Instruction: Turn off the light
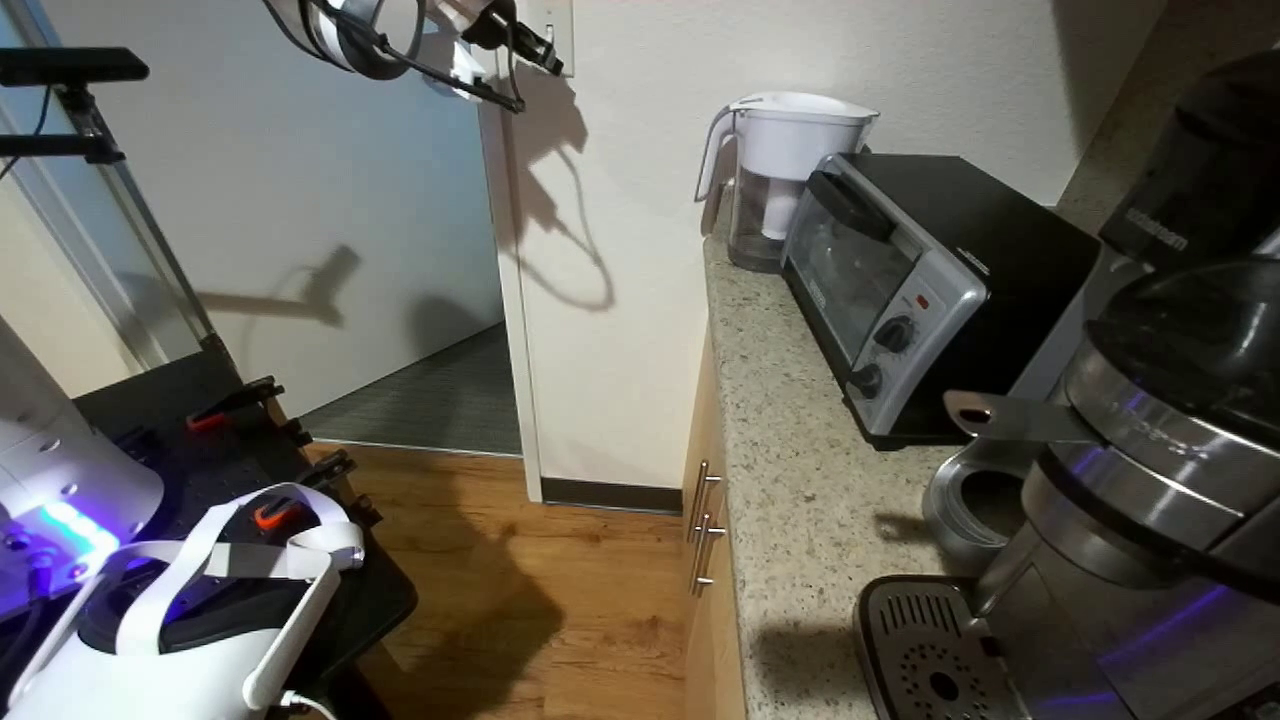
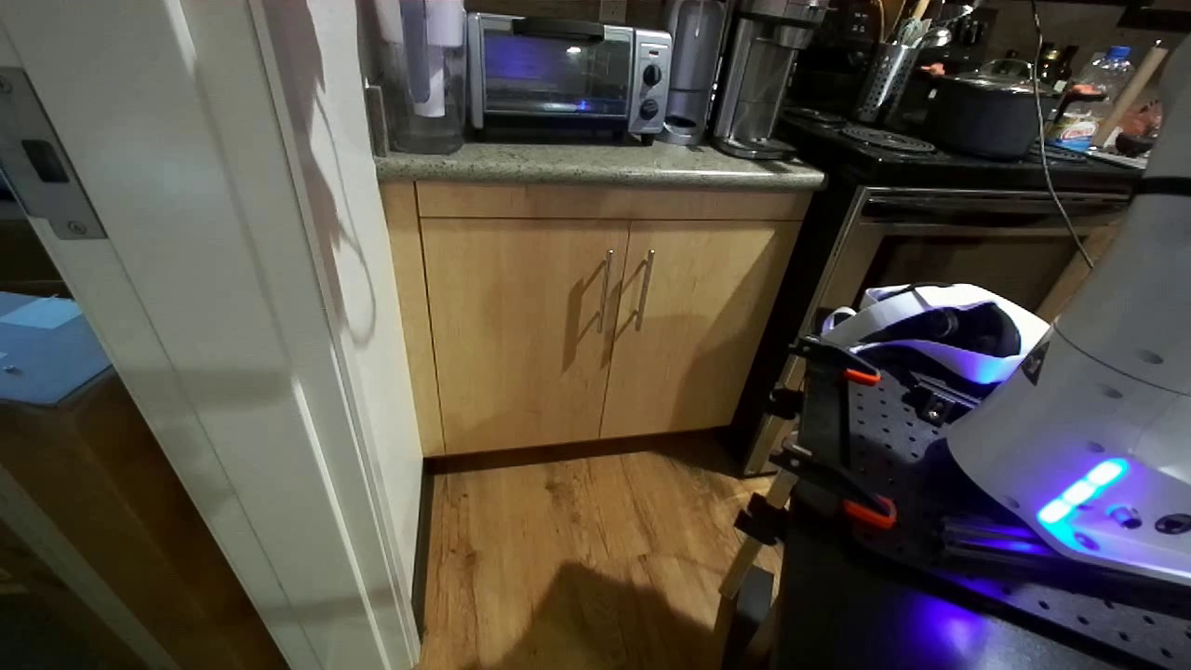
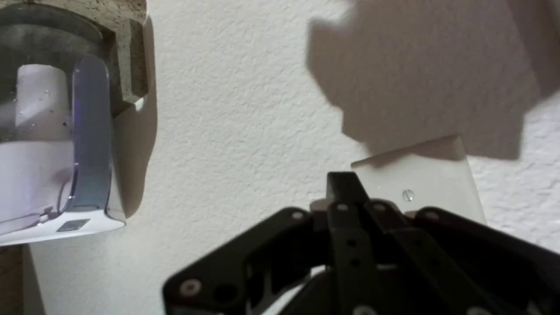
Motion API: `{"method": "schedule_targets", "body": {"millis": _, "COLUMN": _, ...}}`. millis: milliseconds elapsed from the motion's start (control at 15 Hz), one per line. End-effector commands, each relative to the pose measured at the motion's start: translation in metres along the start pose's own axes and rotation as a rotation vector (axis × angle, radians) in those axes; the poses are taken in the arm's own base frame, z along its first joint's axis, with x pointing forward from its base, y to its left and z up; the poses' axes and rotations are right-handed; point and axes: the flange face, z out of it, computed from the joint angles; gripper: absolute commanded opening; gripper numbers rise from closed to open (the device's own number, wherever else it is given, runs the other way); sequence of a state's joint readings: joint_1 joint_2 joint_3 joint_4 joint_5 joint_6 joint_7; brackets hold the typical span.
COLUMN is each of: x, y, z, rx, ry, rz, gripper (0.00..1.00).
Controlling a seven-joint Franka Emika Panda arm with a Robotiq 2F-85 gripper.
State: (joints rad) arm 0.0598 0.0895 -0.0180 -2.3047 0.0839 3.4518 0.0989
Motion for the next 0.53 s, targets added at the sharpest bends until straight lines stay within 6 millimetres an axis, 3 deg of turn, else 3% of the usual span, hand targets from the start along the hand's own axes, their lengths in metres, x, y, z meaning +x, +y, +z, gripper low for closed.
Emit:
{"method": "schedule_targets", "body": {"millis": 0, "x": 0.006, "y": -0.007, "z": 0.011, "rx": 0.013, "ry": 0.016, "rz": -0.029, "gripper": 0.0}}
{"method": "schedule_targets", "body": {"millis": 467, "x": 0.012, "y": -0.013, "z": 0.026, "rx": 0.023, "ry": 0.025, "rz": -0.038, "gripper": 0.0}}
